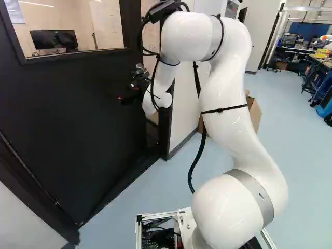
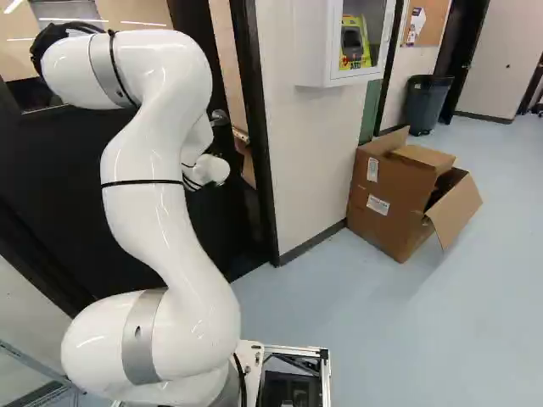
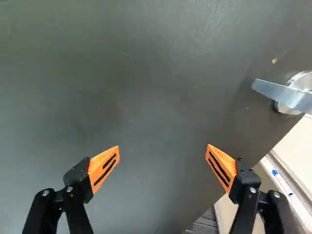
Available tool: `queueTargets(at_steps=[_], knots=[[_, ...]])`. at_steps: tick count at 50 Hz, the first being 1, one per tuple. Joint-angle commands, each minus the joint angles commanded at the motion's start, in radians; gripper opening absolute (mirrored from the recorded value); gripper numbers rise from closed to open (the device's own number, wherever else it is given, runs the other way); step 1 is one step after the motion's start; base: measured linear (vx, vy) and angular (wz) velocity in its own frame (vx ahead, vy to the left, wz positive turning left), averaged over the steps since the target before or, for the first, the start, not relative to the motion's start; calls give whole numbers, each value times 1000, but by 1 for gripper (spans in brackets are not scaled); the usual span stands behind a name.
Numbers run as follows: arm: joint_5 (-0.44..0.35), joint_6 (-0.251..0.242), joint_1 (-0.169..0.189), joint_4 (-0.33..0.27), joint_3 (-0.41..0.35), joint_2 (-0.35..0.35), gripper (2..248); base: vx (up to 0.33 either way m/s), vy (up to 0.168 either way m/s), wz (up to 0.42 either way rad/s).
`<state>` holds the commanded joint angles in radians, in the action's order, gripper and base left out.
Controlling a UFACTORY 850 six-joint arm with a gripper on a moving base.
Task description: Open the door and move inside
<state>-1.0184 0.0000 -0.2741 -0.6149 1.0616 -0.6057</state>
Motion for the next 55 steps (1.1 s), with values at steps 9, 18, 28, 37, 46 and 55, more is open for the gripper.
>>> queueTargets(at_steps=[9,18,28,37,46,55], knots=[[0,0,-25,12,-8,6,247,0,0,0],[0,0,-50,41,-14,10,247,0,0,0],[0,0,-79,74,-20,15,247,0,0,0],[0,0,-103,100,-24,18,247,0,0,0],[0,0,-110,110,-24,18,247,0,0,0],[0,0,-110,110,-15,11,247,0,0,0]])
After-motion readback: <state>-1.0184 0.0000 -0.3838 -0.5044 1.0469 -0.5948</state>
